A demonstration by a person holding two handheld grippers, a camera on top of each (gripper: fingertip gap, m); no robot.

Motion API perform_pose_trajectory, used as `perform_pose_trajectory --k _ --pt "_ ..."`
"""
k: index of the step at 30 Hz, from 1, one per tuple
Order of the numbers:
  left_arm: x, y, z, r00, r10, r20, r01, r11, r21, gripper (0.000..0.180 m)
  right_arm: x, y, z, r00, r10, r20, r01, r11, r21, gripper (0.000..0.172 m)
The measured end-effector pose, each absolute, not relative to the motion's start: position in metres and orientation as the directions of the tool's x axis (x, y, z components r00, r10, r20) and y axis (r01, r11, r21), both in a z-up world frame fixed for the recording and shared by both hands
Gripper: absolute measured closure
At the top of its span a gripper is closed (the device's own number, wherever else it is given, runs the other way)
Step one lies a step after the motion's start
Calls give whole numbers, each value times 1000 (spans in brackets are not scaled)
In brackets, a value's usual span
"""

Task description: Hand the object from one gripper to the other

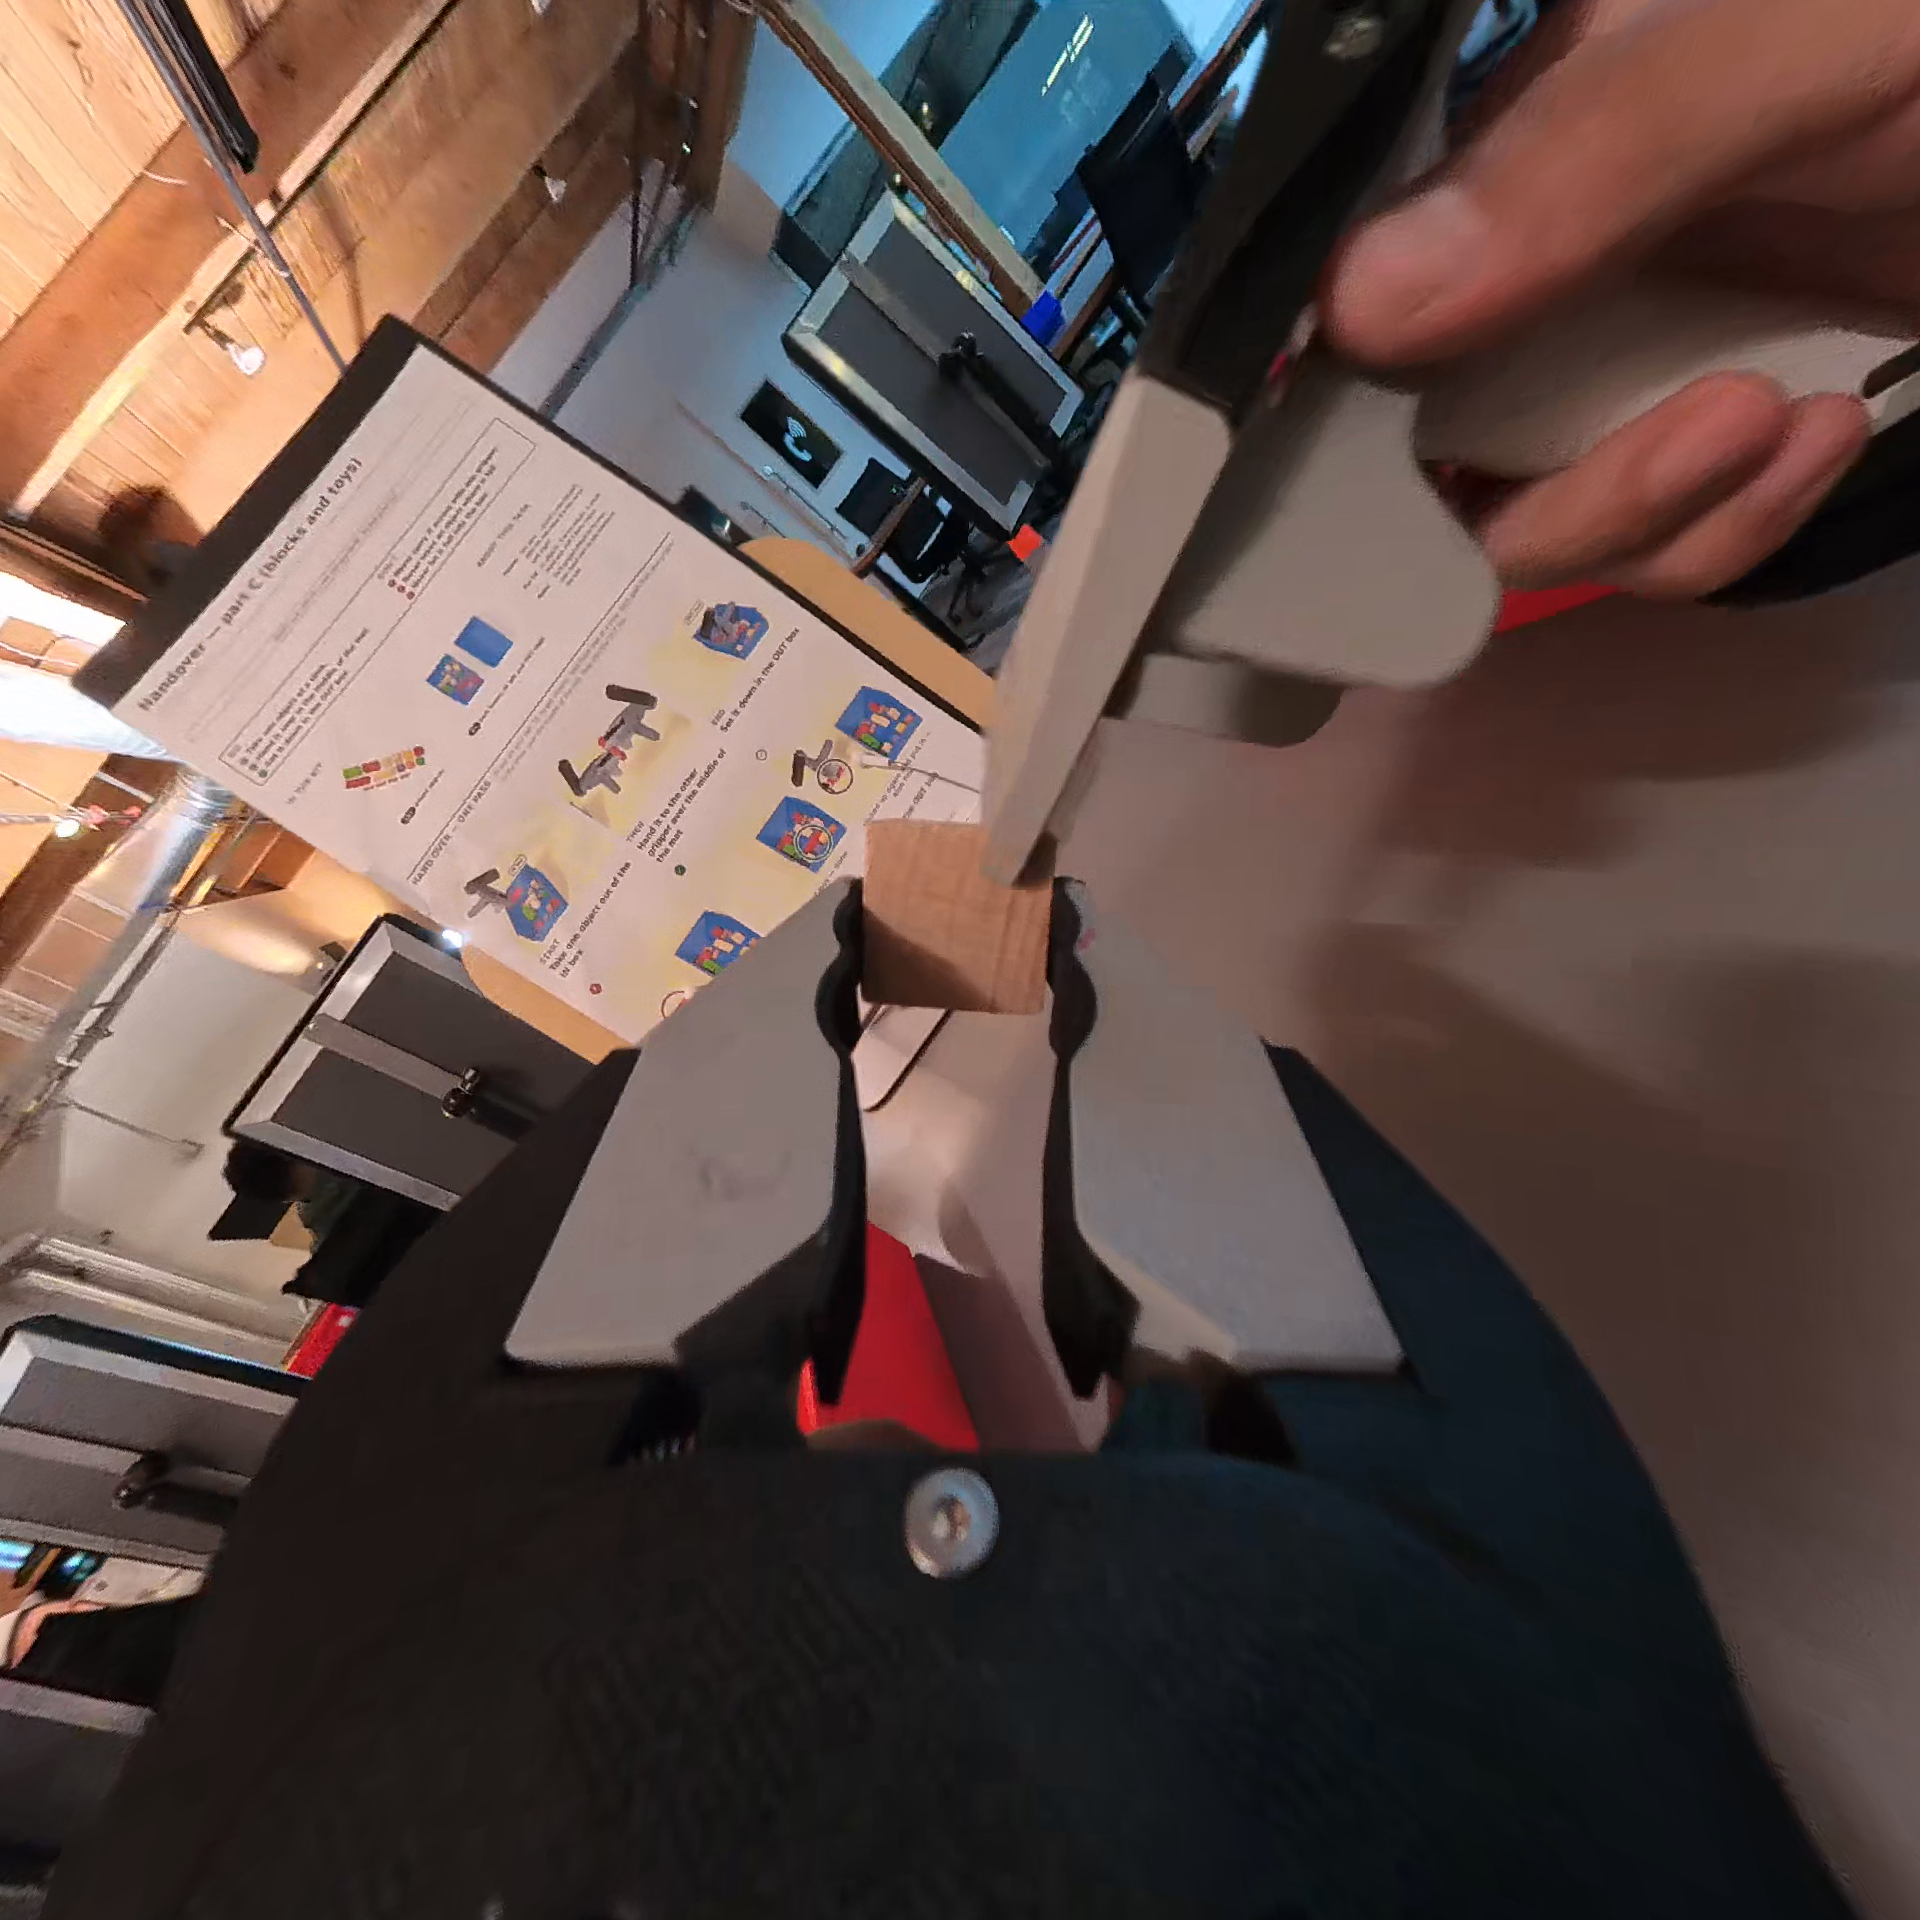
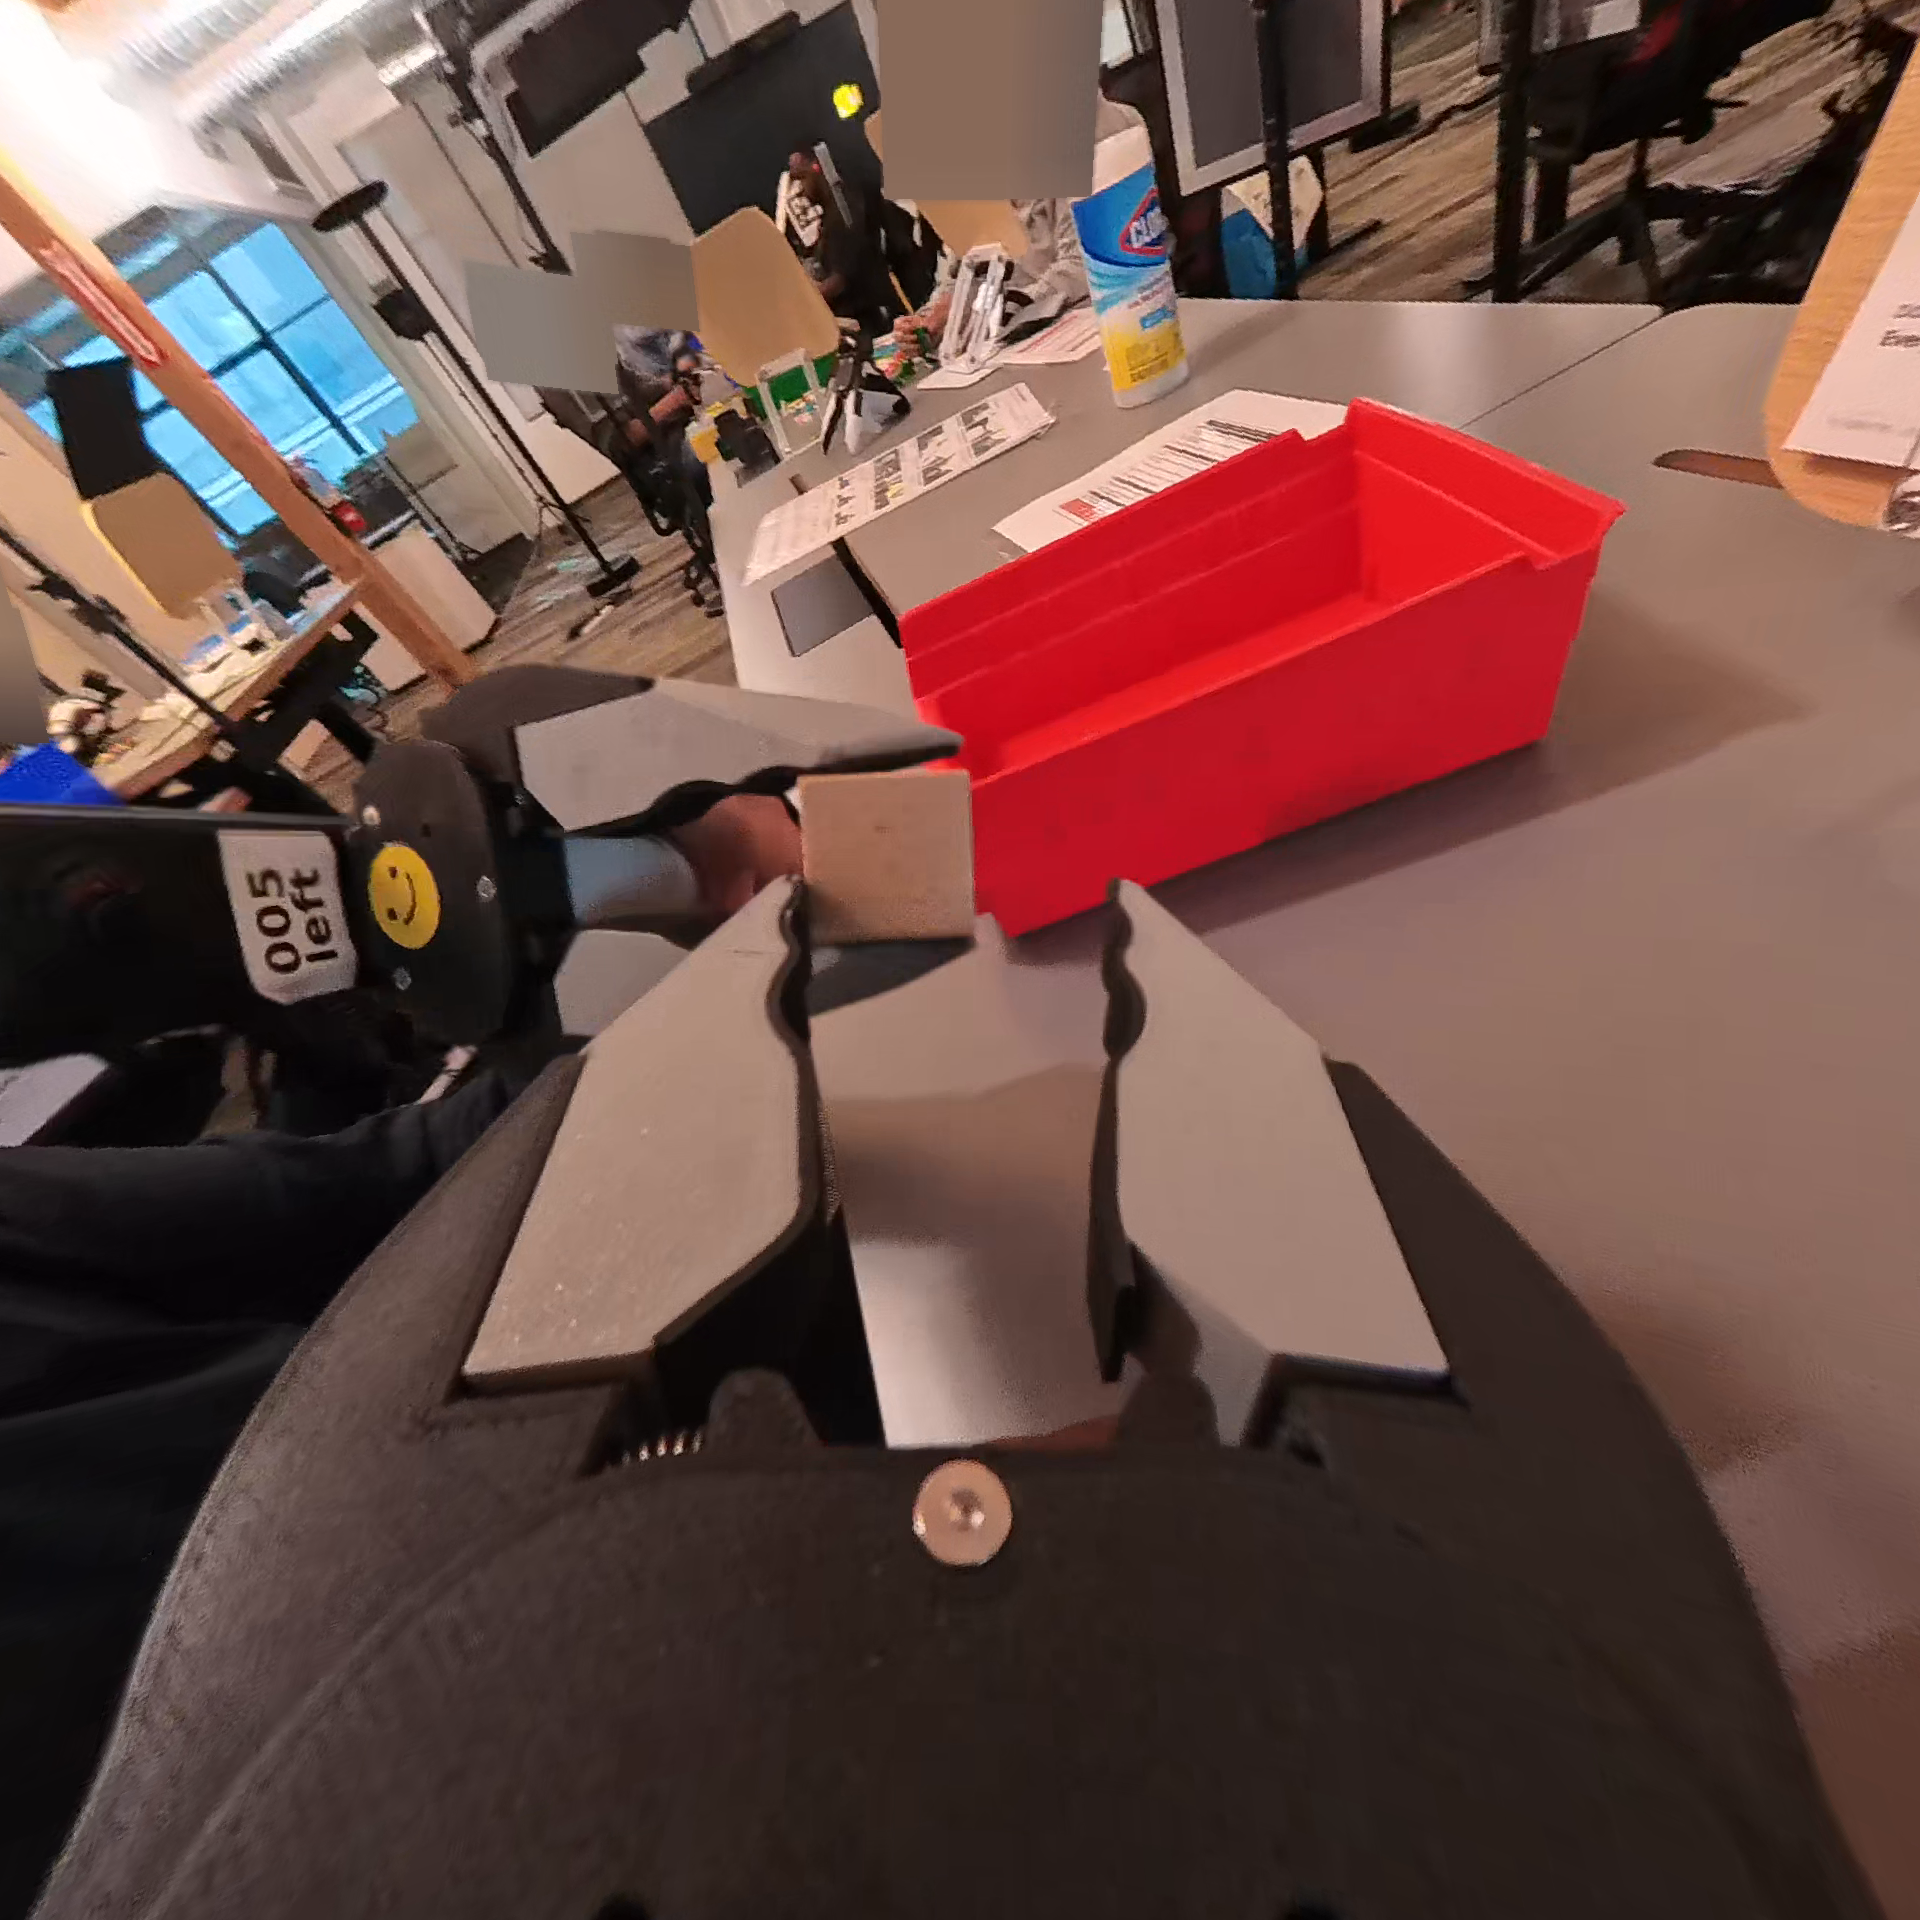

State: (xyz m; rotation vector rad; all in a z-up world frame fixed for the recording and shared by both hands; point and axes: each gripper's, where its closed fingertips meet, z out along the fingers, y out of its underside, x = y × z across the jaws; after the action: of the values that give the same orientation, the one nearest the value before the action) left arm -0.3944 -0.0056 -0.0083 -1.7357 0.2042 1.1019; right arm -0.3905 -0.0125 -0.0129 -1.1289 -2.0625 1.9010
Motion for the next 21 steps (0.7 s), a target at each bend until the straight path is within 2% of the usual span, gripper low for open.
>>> perform_pose_trajectory --k 2,3,5,7,12,15,18,21 --pt "-396 -1 -13 557 337 -759 -589 -485 -647 150 -389 -18 -12 -737 546 -398 435 -67 -898 133" --pt "-397 1 -15 555 334 -762 -588 -490 -644 150 -389 -19 -13 -740 548 -390 431 -59 -900 131" --pt "-399 4 -21 559 323 -764 -578 -510 -638 150 -394 -18 -19 -733 585 -347 410 -26 -912 141" --pt "-403 6 -26 547 313 -776 -570 -540 -619 150 -399 -16 -25 -719 620 -315 399 -4 -917 141" --pt "-398 12 -34 632 328 -703 -508 -510 -694 150 -396 -10 -32 -716 630 -303 399 12 -917 141" --pt "-384 23 -42 764 289 -577 -428 -443 -788 150 -389 8 -40 -693 664 -281 402 32 -915 141" --pt "-388 14 -33 815 309 -491 -358 -398 -844 151 -389 66 -35 -596 768 -236 383 13 -924 141" --pt "-408 -12 -27 800 373 -470 -308 -417 -855 174 -389 178 -36 -360 927 -104 417 60 -907 141"
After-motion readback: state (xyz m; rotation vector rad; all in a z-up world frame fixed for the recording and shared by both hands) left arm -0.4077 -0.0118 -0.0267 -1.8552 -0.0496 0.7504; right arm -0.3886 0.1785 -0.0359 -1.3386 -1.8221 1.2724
